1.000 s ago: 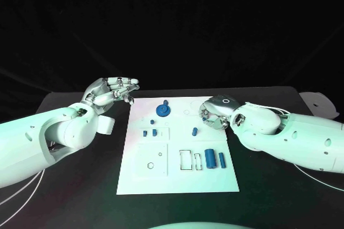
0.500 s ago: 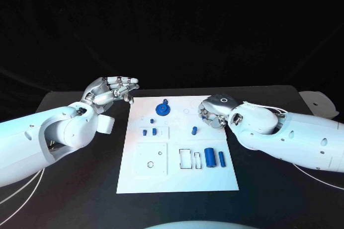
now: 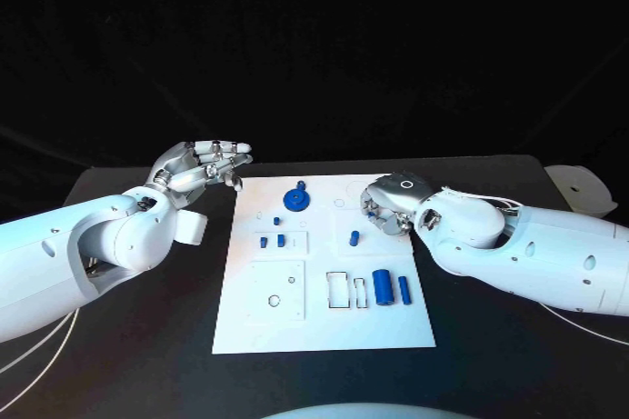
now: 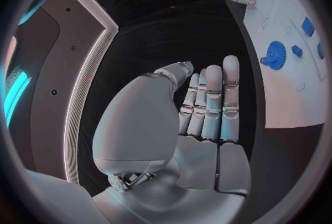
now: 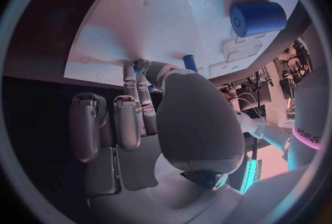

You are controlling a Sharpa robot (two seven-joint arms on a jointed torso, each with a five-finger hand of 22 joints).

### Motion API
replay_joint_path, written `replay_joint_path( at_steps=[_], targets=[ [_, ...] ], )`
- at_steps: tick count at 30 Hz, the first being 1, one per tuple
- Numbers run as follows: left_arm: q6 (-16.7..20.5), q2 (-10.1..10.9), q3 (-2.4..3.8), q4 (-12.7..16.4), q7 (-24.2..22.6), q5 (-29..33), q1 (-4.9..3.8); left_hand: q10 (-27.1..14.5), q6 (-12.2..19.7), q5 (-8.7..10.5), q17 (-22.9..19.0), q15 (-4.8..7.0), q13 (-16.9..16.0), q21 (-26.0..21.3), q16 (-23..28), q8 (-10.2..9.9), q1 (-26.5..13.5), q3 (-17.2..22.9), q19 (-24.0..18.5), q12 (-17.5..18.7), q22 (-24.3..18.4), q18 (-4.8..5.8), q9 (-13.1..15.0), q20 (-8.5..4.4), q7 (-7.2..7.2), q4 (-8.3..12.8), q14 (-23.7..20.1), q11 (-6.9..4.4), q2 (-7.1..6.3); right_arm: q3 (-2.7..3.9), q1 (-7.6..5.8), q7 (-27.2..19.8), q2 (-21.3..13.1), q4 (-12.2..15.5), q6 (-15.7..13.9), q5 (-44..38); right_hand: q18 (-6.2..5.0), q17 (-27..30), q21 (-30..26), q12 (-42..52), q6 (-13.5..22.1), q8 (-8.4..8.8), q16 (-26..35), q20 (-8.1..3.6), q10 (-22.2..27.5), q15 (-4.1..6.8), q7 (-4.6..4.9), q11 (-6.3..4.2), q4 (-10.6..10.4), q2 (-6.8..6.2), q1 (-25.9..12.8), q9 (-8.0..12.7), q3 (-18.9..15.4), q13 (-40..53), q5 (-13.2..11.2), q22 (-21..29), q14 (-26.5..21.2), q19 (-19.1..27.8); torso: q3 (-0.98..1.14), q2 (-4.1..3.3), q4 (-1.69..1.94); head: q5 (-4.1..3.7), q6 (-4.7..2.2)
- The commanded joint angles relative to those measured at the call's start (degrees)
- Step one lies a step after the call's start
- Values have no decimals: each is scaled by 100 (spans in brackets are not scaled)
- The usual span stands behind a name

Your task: Assemble the parts on the task board

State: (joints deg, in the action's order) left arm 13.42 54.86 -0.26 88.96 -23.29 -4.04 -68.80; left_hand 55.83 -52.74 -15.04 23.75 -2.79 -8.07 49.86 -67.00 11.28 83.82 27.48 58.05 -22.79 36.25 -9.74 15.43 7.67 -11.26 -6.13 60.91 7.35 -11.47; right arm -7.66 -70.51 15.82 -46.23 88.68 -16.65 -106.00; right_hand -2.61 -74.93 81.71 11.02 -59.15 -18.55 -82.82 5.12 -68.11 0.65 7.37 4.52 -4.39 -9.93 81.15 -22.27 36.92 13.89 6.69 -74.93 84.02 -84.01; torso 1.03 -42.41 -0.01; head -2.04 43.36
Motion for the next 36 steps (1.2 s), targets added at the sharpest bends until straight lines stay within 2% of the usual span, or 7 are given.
replay_joint_path(
  at_steps=[1,14,24,26,30,36],
  targets=[
    [-10,0,3,10,27,32,-4,-60,47,-22,-11,11,-8,-17,11,-24,-27,13,-7,-19,-3,-80,-11,-15,-10,38,-9,3,32,-37,50,117,-19,17,23,-98,81,-292,32,-42,3,-17,-29,-38,-159,44,8,-119,47,69,9,-12,8,-8,21,-1107,344,-279,4,0,0,0,0],
    [-17,0,2,-20,85,32,-4,-160,108,-22,-41,-11,-14,-24,17,-55,-62,32,-26,-57,-3,-78,-29,3,-36,61,-35,29,20,-3,-1,58,-142,208,-494,-96,89,-299,65,-56,2,-18,-33,-36,-161,42,8,-119,62,63,-2,-18,11,-10,18,-1125,346,-292,2,1,-2,-14,-41],
    [-40,-8,2,-60,98,32,-3,-193,128,-21,-51,-18,-17,-28,20,-65,-74,37,-32,-71,-4,-78,-34,9,-45,68,-44,38,18,28,-73,77,-279,432,-624,-62,92,-306,80,-72,1,-20,-39,-35,-171,41,9,-119,84,47,-16,-26,12,-11,17,-1134,348,-298,0,4,2,-7,-55],
    [-47,-11,1,-72,100,32,-3,-193,128,-21,-51,-18,-17,-28,20,-65,-74,37,-32,-71,-4,-78,-34,9,-45,68,-44,38,18,35,-84,106,-334,532,-649,-59,92,-306,80,-72,1,-20,-39,-35,-171,41,9,-119,84,47,-16,-26,12,-11,17,-1134,348,-298,1,3,2,19,-106],
    [-50,-16,1,-97,101,33,-1,-193,128,-21,-51,-18,-17,-28,20,-65,-74,37,-32,-71,-4,-78,-34,9,-45,68,-44,38,18,51,-96,141,-484,863,-716,-13,95,-305,93,-80,-2,-22,-39,-34,-177,41,9,-119,95,40,-23,-31,12,-11,21,-1141,348,-303,1,5,-3,68,-123],
    [-47,-48,0,-114,91,41,0,-193,128,-21,-51,-18,-17,-28,20,-65,-74,37,-32,-71,-4,-78,-34,9,-45,68,-44,38,18,60,-72,101,-534,1364,-878,123,96,-307,99,-86,-2,-22,-41,-34,-182,41,9,-119,105,35,-25,-34,15,-11,26,-1144,349,-306,-1,5,-3,209,-95]
  ],
)
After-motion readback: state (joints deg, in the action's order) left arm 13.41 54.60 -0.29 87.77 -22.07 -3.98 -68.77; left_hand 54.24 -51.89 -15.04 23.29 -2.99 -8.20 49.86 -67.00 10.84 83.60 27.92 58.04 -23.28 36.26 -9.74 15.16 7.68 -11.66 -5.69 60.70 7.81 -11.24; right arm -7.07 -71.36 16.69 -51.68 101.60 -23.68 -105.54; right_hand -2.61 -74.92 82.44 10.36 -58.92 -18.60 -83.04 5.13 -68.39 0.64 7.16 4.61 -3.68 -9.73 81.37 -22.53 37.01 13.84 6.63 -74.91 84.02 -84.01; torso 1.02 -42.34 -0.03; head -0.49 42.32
